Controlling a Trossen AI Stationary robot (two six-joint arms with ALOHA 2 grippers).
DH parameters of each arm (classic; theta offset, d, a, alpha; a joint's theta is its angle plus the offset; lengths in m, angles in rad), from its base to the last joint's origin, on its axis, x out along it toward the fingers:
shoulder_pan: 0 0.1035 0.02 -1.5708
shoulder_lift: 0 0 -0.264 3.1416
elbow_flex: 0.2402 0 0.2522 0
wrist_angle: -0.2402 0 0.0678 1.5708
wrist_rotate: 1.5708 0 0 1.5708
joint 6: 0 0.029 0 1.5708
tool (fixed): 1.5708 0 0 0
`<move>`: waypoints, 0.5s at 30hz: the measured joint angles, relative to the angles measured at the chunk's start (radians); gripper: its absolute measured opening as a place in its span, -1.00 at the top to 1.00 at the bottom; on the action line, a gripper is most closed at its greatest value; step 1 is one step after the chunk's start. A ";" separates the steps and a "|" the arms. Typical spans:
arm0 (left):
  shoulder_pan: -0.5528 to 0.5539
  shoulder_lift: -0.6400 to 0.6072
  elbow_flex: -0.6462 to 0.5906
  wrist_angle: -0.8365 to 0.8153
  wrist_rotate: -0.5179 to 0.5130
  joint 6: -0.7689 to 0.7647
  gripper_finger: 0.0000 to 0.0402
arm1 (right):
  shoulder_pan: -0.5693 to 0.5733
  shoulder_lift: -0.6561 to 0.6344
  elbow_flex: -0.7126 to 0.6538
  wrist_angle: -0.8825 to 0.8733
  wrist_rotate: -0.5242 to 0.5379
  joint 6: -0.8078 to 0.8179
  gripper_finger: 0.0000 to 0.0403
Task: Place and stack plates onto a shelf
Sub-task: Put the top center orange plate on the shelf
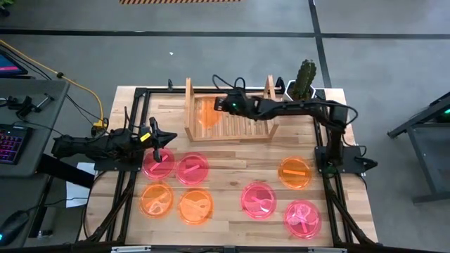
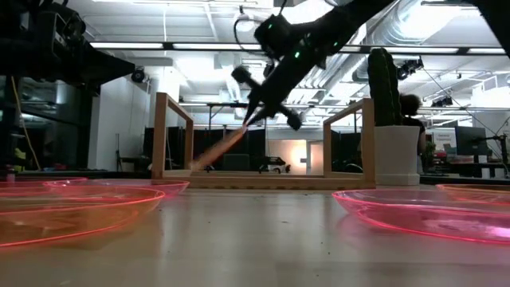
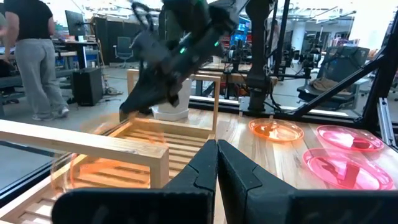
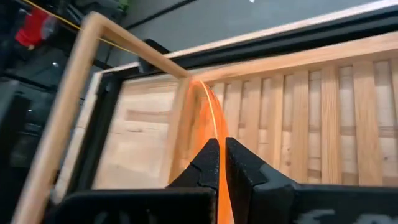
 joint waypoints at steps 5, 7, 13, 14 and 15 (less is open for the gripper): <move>0.000 0.000 0.000 0.000 0.000 0.000 0.98 | -0.010 0.077 0.025 0.033 -0.045 0.008 1.00; 0.000 0.000 0.000 0.000 0.000 0.000 0.98 | -0.009 0.098 0.027 0.035 -0.060 0.027 1.00; 0.000 0.000 0.000 0.000 0.000 0.000 0.98 | -0.003 0.129 0.030 0.008 -0.072 0.053 1.00; 0.000 0.000 0.000 0.000 0.000 0.000 0.98 | -0.002 0.131 0.030 0.010 -0.073 0.053 1.00; 0.000 0.000 0.000 0.000 0.000 0.000 0.98 | -0.002 0.131 0.030 0.010 -0.074 0.052 1.00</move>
